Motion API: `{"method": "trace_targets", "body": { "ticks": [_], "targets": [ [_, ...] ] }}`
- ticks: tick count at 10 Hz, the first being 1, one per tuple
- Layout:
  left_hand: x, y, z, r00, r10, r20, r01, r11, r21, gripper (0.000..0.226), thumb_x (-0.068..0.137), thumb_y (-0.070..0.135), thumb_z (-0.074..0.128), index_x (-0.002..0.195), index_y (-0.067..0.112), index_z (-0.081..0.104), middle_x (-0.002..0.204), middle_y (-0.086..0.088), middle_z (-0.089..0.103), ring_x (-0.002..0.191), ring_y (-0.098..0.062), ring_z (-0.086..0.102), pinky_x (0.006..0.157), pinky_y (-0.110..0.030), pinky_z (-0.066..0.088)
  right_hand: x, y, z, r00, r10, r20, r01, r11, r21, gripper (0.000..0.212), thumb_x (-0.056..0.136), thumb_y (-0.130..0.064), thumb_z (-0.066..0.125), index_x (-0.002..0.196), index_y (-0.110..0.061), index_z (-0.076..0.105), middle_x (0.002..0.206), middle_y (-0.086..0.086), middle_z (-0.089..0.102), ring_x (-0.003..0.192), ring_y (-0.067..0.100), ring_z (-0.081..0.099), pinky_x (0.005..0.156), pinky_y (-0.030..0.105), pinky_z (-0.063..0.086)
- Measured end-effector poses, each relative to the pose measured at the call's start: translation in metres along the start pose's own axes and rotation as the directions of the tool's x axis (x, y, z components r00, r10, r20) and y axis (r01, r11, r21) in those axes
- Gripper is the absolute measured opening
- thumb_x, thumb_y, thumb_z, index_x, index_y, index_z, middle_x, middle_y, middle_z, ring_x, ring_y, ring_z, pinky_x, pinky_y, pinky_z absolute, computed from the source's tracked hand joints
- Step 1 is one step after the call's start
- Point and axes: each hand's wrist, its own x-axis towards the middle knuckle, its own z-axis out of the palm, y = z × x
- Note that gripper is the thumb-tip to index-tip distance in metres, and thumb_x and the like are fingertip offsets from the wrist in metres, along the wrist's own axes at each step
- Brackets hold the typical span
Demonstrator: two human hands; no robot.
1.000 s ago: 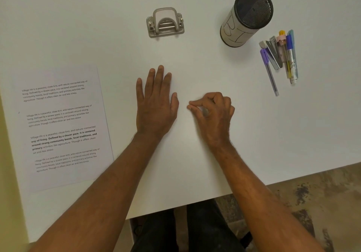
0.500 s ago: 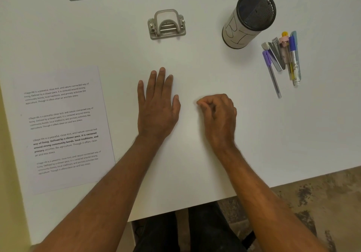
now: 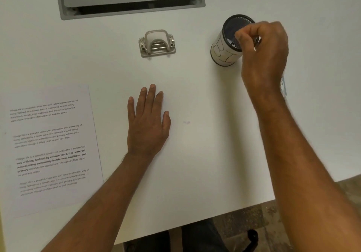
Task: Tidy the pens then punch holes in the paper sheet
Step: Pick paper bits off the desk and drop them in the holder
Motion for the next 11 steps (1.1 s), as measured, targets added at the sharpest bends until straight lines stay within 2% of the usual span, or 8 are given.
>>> {"method": "trace_targets", "body": {
  "ticks": [1, 3, 5, 6, 8, 9, 10, 11],
  "targets": [
    [0.0, 0.001, -0.001, 1.0, -0.006, 0.015, 0.006, 1.0, -0.003, 0.058, 0.106, 0.035, 0.036, 0.16, 0.014, 0.035, 0.173, -0.008, 0.024, 0.162, -0.027, 0.018, 0.13, -0.058, 0.014, 0.023, 0.007, 0.004, 0.993, -0.048, 0.112, 0.073, 0.97, -0.232, 0.014, 0.101, -0.036, 0.062, 0.105, -0.028, 0.073, 0.115, -0.008, 0.07, 0.115, 0.017, 0.06, 0.104, 0.036, 0.04],
    [0.001, 0.001, -0.001, 1.0, -0.008, 0.018, 0.008, 1.0, 0.002, 0.058, 0.107, 0.036, 0.036, 0.161, 0.014, 0.035, 0.174, -0.008, 0.023, 0.162, -0.026, 0.017, 0.13, -0.057, 0.013, 0.033, 0.007, 0.006, 0.984, -0.128, 0.124, 0.162, 0.93, -0.331, 0.02, 0.103, -0.032, 0.059, 0.116, -0.03, 0.074, 0.119, -0.008, 0.074, 0.114, 0.021, 0.062, 0.102, 0.038, 0.038],
    [0.001, 0.001, -0.001, 1.0, -0.009, 0.015, 0.009, 1.0, -0.005, 0.058, 0.107, 0.036, 0.037, 0.161, 0.014, 0.035, 0.174, -0.008, 0.023, 0.162, -0.026, 0.017, 0.131, -0.057, 0.012, 0.035, 0.004, 0.003, 0.985, -0.128, 0.113, 0.159, 0.926, -0.341, 0.019, 0.101, -0.031, 0.061, 0.114, -0.03, 0.075, 0.118, -0.002, 0.07, 0.115, 0.022, 0.061, 0.102, 0.037, 0.04],
    [0.001, 0.001, -0.001, 1.0, -0.008, 0.012, 0.008, 1.0, -0.011, 0.058, 0.107, 0.036, 0.037, 0.161, 0.014, 0.035, 0.173, -0.008, 0.024, 0.162, -0.026, 0.017, 0.131, -0.057, 0.012, 0.033, 0.003, 0.001, 0.985, -0.127, 0.118, 0.159, 0.933, -0.323, 0.02, 0.102, -0.032, 0.06, 0.116, -0.03, 0.073, 0.119, -0.005, 0.071, 0.116, 0.021, 0.06, 0.103, 0.037, 0.04],
    [0.001, 0.001, 0.0, 1.0, -0.005, 0.01, 0.005, 1.0, -0.01, 0.058, 0.107, 0.035, 0.037, 0.161, 0.014, 0.035, 0.173, -0.008, 0.024, 0.162, -0.026, 0.018, 0.131, -0.057, 0.012, 0.023, 0.001, -0.001, 0.987, -0.143, 0.07, 0.156, 0.958, -0.239, 0.02, 0.099, -0.035, 0.063, 0.109, -0.017, 0.065, 0.114, -0.001, 0.067, 0.11, 0.019, 0.061, 0.098, 0.038, 0.049],
    [0.001, 0.001, 0.001, 1.0, -0.004, 0.005, 0.004, 1.0, -0.007, 0.058, 0.107, 0.036, 0.036, 0.161, 0.014, 0.035, 0.173, -0.008, 0.024, 0.162, -0.027, 0.018, 0.131, -0.057, 0.012, 0.006, -0.004, -0.004, 0.982, -0.188, -0.017, 0.186, 0.981, -0.056, 0.018, 0.098, -0.029, 0.062, 0.104, -0.012, 0.065, 0.113, 0.005, 0.061, 0.099, 0.016, 0.062, 0.084, 0.026, 0.052],
    [0.001, 0.001, 0.0, 1.0, -0.006, 0.007, 0.006, 1.0, -0.009, 0.058, 0.107, 0.036, 0.037, 0.161, 0.014, 0.035, 0.173, -0.008, 0.024, 0.162, -0.026, 0.018, 0.131, -0.057, 0.012, -0.023, -0.005, -0.003, 0.973, -0.22, -0.072, 0.225, 0.972, 0.073, 0.011, 0.098, -0.019, 0.061, 0.1, -0.011, 0.068, 0.104, 0.003, 0.061, 0.088, 0.014, 0.061, 0.079, 0.023, 0.052],
    [0.001, 0.002, 0.0, 1.0, -0.013, 0.009, 0.013, 1.0, -0.011, 0.059, 0.106, 0.036, 0.037, 0.161, 0.015, 0.035, 0.174, -0.007, 0.023, 0.162, -0.025, 0.018, 0.131, -0.056, 0.012, -0.096, 0.007, 0.008, 0.982, -0.173, 0.079, 0.159, 0.974, 0.162, 0.009, 0.097, -0.009, 0.064, 0.098, -0.012, 0.073, 0.097, -0.002, 0.064, 0.085, 0.014, 0.062, 0.081, 0.031, 0.055]
  ]
}}
